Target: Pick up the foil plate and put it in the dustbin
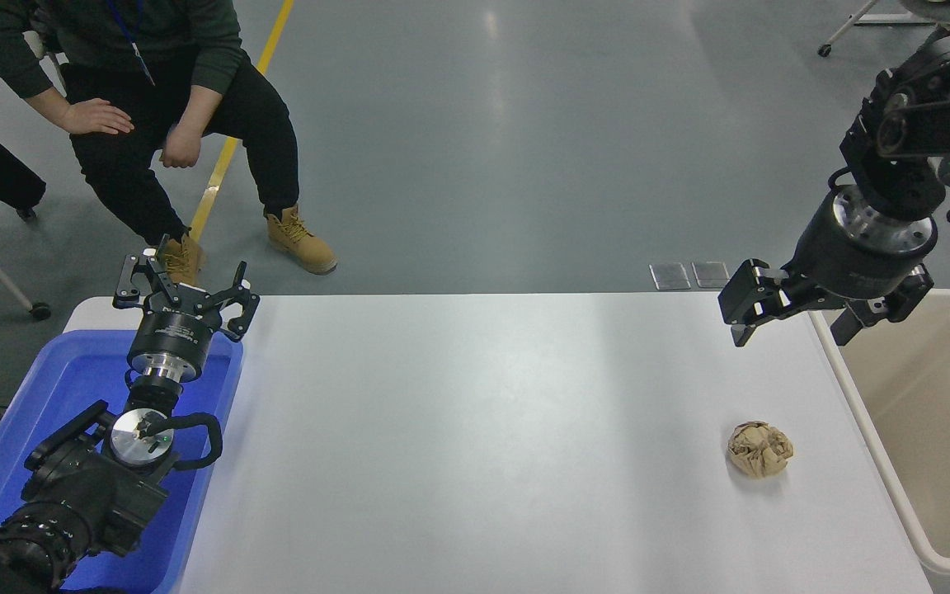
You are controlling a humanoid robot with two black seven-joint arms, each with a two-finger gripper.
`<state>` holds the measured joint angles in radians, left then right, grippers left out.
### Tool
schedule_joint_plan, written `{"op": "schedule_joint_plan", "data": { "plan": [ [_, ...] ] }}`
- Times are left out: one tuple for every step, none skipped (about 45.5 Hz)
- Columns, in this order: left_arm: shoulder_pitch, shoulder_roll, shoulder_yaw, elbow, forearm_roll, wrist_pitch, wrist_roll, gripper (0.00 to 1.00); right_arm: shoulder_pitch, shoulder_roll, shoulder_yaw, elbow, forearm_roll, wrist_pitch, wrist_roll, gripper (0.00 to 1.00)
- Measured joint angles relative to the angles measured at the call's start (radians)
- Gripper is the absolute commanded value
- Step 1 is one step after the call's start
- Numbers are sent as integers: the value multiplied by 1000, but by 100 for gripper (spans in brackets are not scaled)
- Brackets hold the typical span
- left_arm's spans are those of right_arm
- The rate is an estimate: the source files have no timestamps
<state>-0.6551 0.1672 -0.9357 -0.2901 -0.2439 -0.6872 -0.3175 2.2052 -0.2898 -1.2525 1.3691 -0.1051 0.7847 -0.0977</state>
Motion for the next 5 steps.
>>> {"op": "schedule_joint_plan", "data": {
  "plan": [
    [0,0,0,0,0,0,0,99,0,0,1,0,0,0,0,100],
    [0,0,0,0,0,0,0,99,0,0,2,0,2,0,0,100],
    [0,0,0,0,0,0,0,99,0,0,3,0,3,0,0,100],
    [0,0,0,0,0,0,0,99,0,0,4,0,4,0,0,100],
    [0,0,0,0,0,0,0,99,0,0,5,0,5,0,0,100]
  ]
}}
